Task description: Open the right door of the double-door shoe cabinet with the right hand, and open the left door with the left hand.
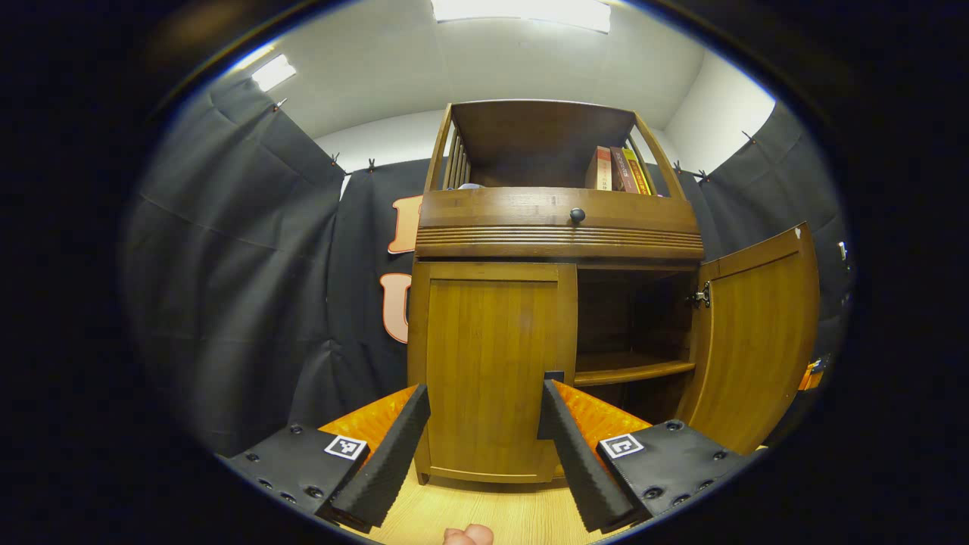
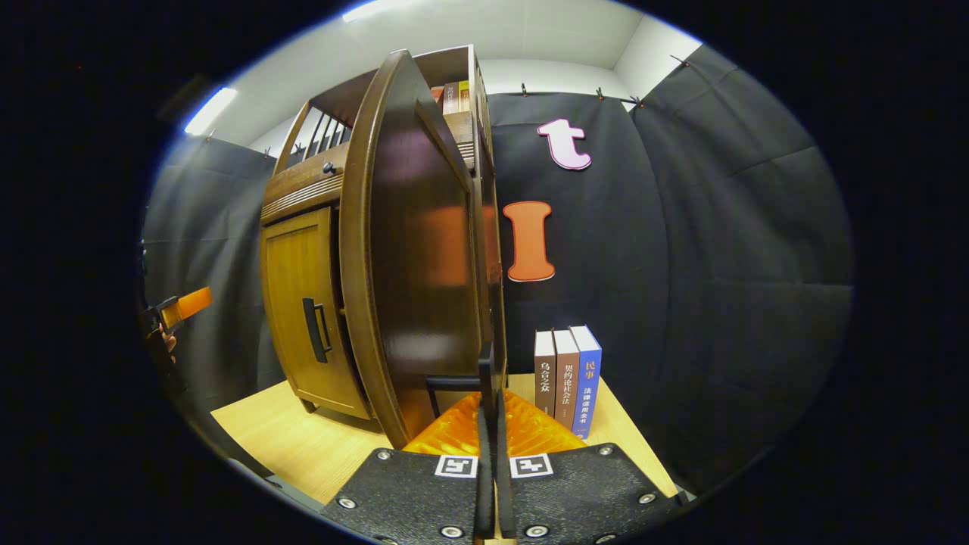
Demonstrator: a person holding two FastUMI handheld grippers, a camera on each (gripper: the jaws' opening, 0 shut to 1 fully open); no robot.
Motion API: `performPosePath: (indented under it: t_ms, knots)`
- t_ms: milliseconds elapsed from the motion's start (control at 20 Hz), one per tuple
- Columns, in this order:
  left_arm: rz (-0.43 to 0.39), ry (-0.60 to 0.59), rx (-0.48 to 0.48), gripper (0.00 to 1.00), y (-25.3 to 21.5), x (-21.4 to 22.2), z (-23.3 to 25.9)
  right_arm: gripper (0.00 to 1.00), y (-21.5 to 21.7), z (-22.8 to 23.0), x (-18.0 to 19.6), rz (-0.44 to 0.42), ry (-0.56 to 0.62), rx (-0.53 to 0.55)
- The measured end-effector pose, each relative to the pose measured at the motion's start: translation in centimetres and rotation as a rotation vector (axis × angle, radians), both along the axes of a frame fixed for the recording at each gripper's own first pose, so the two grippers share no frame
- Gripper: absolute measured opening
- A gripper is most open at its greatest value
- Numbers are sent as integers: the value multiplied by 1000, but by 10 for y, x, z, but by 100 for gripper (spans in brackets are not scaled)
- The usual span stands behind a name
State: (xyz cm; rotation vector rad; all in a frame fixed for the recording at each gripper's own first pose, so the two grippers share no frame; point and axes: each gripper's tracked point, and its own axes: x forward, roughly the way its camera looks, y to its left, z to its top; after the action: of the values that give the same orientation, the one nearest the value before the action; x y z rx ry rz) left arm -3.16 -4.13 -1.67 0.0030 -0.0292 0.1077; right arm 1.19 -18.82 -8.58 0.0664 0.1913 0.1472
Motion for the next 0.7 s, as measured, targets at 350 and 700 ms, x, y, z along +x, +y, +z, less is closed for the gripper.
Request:
performPosePath:
  t_ms: [350,700]
  knots:
    - [75,5,6,97,6,-11,3,2,-14,-1,4,125,-13,-24]
    - [74,-3,12,94,5,-14,6,4,-14,1,2,150,-34,-19]
